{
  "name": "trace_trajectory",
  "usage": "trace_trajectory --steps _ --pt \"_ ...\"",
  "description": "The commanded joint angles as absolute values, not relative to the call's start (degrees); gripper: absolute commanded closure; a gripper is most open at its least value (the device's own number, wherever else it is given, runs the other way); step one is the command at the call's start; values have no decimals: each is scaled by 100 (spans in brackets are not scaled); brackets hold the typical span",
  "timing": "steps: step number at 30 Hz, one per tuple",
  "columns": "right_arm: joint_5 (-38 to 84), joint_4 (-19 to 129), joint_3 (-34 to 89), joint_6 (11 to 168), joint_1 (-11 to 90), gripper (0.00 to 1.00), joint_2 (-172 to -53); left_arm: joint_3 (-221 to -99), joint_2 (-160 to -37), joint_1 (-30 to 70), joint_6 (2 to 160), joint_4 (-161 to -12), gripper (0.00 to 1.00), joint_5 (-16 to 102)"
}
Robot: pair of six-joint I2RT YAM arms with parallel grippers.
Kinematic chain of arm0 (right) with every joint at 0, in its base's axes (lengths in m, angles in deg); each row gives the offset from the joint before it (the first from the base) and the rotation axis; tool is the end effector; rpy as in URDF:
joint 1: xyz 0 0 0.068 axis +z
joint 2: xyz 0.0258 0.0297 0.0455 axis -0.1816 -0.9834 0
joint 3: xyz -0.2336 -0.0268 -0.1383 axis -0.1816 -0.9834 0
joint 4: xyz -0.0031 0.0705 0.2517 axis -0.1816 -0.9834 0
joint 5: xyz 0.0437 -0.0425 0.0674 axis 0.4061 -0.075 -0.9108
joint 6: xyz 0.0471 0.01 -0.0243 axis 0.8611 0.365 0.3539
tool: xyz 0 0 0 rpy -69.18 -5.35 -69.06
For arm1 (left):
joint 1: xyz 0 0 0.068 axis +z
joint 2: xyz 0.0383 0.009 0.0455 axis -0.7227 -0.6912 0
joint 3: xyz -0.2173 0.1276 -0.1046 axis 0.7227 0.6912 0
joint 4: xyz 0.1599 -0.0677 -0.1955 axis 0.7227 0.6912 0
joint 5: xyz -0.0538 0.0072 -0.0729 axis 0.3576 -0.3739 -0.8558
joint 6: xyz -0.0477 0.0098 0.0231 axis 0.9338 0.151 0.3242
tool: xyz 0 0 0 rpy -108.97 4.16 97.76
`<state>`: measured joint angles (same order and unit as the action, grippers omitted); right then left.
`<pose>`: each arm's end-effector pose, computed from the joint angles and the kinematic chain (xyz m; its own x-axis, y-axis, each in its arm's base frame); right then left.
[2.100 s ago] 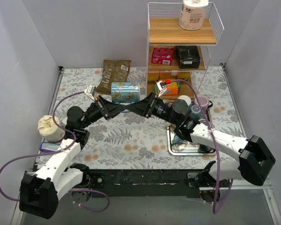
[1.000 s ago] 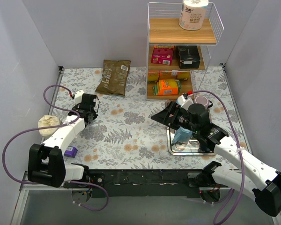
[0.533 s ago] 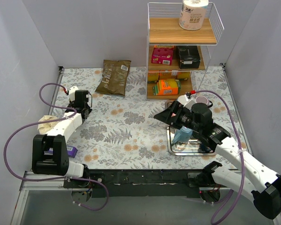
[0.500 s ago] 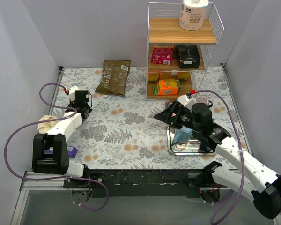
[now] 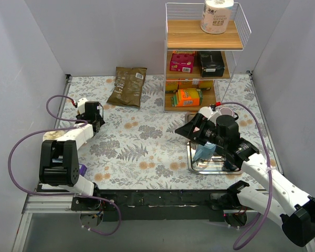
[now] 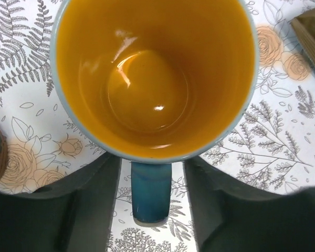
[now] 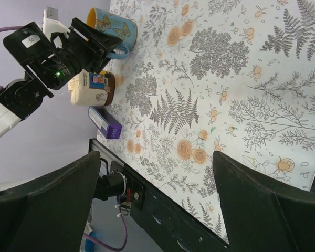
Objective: Turn the mug right side up
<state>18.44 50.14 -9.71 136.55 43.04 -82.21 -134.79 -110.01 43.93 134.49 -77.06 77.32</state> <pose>0.1713 0.1188 0.2924 -0.7148 0.4801 -0.5086 -0.2083 0.5480 0.8101 0.3039 0.0032 0.1889 -0.0659 -0.8138 -0.5775 -0.7740 0.4069 -0.4851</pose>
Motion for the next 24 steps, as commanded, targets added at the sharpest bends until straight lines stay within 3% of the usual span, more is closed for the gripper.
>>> trace_trajectory --steps 1,12,20,24 --pt "1819 4923 -967 13575 4228 5 -8143 -13544 -10965 4434 13623 -7673 36 7844" --pt "1835 3965 -476 13179 3982 1 -8284 -13887 -9753 4434 13711 -7251 3 7064" --pt "1985 3298 -176 12582 3578 1 -8135 -14440 -8531 4443 13167 -6224 2 6298" --pt "2941 2367 412 11914 3551 1 -8230 -14809 -8293 4452 12938 -5522 2 5526"
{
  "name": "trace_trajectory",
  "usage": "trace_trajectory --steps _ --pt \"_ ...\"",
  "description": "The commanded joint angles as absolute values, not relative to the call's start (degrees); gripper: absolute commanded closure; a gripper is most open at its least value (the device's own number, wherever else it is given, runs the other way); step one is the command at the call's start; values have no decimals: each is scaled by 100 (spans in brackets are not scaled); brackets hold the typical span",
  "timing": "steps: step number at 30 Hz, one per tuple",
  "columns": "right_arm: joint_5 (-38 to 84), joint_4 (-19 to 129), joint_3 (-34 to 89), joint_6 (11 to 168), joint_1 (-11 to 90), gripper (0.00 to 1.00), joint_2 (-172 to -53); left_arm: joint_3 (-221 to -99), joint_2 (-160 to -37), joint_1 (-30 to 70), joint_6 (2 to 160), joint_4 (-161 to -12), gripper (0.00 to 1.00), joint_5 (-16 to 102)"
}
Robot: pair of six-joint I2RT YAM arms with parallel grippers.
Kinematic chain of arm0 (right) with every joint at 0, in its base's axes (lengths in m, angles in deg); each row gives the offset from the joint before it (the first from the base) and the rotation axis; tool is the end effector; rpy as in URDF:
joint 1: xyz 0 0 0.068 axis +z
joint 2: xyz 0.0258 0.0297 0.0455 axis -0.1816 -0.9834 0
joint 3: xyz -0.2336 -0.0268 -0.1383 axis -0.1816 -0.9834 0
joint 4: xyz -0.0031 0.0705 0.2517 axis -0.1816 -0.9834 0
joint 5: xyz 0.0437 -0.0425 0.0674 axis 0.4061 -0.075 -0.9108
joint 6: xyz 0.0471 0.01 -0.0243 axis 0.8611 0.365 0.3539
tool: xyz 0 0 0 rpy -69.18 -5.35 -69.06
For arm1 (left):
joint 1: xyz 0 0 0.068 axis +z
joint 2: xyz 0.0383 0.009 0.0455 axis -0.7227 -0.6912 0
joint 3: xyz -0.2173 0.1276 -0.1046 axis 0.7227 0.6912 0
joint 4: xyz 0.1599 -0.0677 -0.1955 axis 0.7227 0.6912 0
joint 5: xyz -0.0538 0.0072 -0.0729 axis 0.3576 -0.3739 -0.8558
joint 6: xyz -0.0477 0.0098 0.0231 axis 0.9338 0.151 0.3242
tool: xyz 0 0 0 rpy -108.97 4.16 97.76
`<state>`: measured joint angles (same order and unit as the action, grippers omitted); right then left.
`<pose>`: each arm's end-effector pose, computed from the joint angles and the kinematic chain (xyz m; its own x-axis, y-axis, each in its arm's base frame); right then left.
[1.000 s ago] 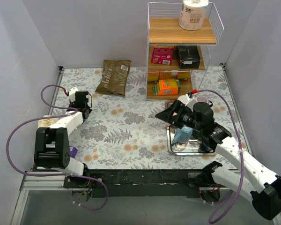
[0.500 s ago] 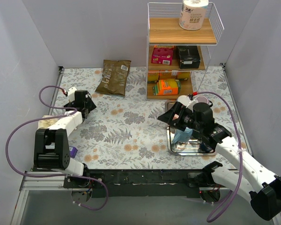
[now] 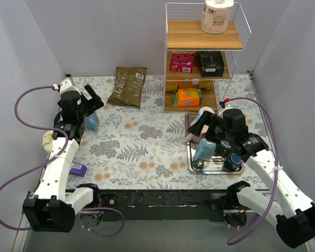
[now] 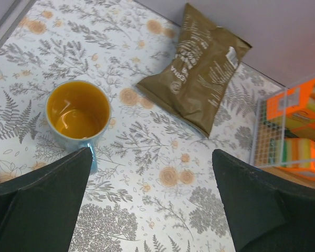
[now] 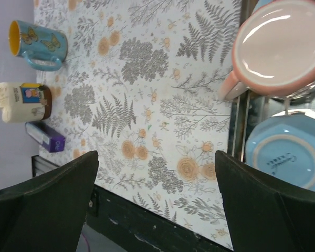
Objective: Turn the mug right side up
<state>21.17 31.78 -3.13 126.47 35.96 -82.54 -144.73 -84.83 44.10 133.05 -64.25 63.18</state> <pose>0.1764 0.0909 0.2995 -0.7075 0.4195 -0.5687 -0.0943 0.7416 0.6642 0.2420 -0.0018 0.3399 -0.0478 -0.8771 -0.4780 -0.4415 0.4478 -0.7775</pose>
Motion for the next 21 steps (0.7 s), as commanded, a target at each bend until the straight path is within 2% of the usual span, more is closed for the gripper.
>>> trace_trajectory --steps 1,2,5,10,15,21 --pt "3074 1965 648 11670 3542 1 -8275 -14871 -8284 4452 12972 -5406 2 5324" --pt "3719 1769 737 11598 3551 1 -8293 -14880 -8258 4452 13077 -5275 2 5313" --pt "4453 1337 817 11509 3551 2 -8179 -14582 -7960 4452 13411 -5176 2 5392" --pt "4702 775 765 12070 3551 4 -8135 -14195 -7397 4452 13711 -5554 2 5129" --pt "4868 765 169 13246 3612 6 -7802 -14107 -7212 4452 13781 -5748 2 4268" --pt "5131 1011 -149 14064 4226 7 -7870 -13826 -7097 4452 13781 -5932 2 3600"
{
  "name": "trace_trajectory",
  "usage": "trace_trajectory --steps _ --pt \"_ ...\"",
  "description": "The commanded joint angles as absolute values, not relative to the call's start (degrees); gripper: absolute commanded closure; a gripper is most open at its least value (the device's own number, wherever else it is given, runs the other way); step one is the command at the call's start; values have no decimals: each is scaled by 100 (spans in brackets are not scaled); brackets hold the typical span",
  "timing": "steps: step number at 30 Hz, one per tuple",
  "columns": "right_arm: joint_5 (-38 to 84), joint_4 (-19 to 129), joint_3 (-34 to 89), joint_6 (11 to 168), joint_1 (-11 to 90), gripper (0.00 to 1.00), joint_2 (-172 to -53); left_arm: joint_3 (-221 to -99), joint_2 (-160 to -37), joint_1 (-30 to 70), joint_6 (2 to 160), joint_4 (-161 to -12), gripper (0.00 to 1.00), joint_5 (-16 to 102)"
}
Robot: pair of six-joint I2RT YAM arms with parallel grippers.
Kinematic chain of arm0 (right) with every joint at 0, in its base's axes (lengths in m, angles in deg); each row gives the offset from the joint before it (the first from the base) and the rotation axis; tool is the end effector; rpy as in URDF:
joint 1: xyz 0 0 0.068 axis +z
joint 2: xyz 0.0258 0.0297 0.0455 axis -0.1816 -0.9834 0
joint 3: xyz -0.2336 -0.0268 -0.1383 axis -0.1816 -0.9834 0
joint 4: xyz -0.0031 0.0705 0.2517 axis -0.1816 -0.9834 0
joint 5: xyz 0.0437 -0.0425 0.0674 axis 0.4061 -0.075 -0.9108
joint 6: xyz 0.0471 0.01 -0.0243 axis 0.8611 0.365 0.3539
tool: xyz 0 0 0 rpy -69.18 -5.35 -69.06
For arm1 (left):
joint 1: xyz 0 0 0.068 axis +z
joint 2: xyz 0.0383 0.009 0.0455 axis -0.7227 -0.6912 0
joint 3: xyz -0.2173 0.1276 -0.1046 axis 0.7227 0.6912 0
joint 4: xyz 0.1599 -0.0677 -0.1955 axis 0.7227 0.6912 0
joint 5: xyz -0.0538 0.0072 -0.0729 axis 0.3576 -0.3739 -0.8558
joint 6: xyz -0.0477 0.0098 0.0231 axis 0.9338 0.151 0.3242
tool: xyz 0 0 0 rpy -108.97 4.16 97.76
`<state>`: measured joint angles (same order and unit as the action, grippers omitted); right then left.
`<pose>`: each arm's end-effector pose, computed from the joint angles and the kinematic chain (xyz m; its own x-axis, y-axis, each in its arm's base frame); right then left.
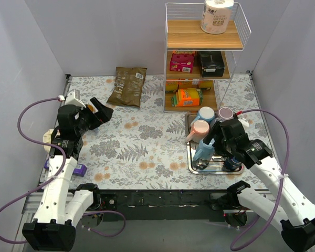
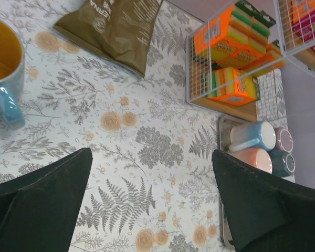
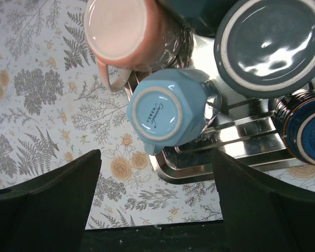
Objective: Turn the mug right side up
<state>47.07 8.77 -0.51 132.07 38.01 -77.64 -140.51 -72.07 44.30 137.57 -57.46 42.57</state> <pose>0.1431 0.0636 0.2942 -0.6132 0.5043 -0.6080 0.3006 0.8607 0.4108 0.1865 -0.0118 0.3458 -0.3034 -0.9093 -0.2847 -0.2989 0.3745 -0.8777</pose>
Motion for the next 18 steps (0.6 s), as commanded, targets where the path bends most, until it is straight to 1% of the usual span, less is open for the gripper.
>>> trace_trajectory --steps 1,4,7,9,12,13,14,16,18 --pt "5254 1003 -158 14197 4593 7 -7941 -13808 -7071 4452 13798 -5967 2 3442" --pt "5825 828 -149 14881 5341 7 -8336 -13738 -7097 4452 13851 -6126 2 3283" --pt "6142 538 -114 15619 5651 6 -8705 -13712 -7132 4452 13913 -6205 2 3160" --pt "6248 501 -175 15798 5687 7 -8872 -13676 -7141 4452 13966 -6283 2 3002" --pt "6240 808 -325 15826 5696 17 -9013 -13562 -7115 4452 14027 -6441 2 2870" --pt "6170 1253 -395 15659 5704 26 -9031 -13518 -7089 4452 14036 -6503 2 2843" --pt "6117 1362 -439 15649 5696 28 -9049 -13448 -7054 4452 14045 -6556 2 2817" --pt "6160 1345 -466 15736 5696 31 -9189 -13404 -7018 4452 14054 -6670 2 2747" --pt "6318 1205 -405 15991 5696 31 -9364 -13377 -7010 4452 14045 -6714 2 2746"
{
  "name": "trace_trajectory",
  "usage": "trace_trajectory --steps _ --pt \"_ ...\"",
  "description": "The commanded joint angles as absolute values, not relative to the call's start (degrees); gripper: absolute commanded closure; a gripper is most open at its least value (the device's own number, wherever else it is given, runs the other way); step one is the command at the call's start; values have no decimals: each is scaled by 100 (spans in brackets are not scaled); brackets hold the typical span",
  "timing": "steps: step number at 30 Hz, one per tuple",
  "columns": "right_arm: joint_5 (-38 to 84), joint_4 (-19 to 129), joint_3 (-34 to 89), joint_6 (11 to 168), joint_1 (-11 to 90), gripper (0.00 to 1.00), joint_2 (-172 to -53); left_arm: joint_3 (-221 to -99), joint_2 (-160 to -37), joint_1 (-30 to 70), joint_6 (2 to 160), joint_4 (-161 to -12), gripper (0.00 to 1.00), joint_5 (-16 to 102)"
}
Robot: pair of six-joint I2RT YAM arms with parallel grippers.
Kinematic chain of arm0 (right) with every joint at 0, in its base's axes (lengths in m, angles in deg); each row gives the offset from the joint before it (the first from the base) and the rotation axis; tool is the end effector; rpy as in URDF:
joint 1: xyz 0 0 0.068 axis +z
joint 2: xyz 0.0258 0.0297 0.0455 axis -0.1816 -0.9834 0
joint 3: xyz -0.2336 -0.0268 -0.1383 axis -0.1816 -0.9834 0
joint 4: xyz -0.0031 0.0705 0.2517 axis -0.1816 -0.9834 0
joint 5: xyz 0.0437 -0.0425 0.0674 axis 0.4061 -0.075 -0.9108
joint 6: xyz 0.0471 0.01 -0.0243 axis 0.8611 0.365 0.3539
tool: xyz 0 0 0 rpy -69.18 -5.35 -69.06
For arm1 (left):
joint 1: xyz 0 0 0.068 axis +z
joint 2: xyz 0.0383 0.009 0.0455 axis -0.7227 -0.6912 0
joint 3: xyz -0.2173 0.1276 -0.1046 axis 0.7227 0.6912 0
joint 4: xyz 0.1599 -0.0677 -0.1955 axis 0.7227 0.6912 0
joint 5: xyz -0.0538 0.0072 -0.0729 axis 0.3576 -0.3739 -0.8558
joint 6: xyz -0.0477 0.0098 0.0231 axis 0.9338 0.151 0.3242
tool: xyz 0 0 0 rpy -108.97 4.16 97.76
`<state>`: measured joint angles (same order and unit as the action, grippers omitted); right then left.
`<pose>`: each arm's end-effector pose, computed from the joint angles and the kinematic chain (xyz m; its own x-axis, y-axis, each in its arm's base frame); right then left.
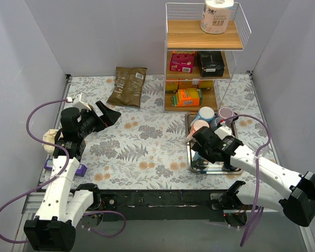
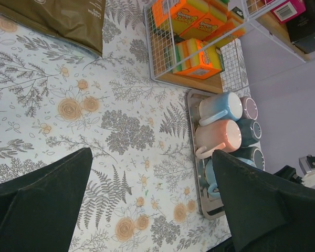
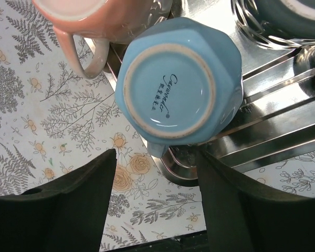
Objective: Turn the mug right side up
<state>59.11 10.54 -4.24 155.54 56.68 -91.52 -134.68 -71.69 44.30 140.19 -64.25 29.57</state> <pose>0.1443 0.1264 0.2404 -0.6341 0.5574 -0.5359 0.4376 0.8301 0.3456 0.1901 -0.0197 0.3246 -0.4737 -0.8633 -0.1741 -0.2262 0.3104 -0.9233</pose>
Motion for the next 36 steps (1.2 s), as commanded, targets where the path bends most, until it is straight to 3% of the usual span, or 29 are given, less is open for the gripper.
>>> trace_trajectory --steps 1,19,23,25,27,31,36 --pt "6362 1057 -369 16096 5696 31 -9426 -13360 -7018 4452 14036 -6723 2 2746" --pt "6600 765 -220 17029 5696 44 -10402 -13087 -7194 4452 13948 -6829 2 2817" --pt "6635 704 -237 17082 5696 55 -10376 -13079 -7185 4452 13948 -6820 2 2817" --pt "6626 695 -264 17082 5696 67 -10350 -13052 -7176 4452 13957 -6820 2 2799" --pt "6635 660 -281 17090 5696 72 -10323 -13026 -7159 4452 13974 -6838 2 2799" --pt "6635 625 -316 17090 5696 99 -10262 -12999 -7124 4452 14001 -6838 2 2799" --pt "6609 598 -343 16968 5704 99 -9999 -12999 -7080 4452 14053 -6829 2 2703"
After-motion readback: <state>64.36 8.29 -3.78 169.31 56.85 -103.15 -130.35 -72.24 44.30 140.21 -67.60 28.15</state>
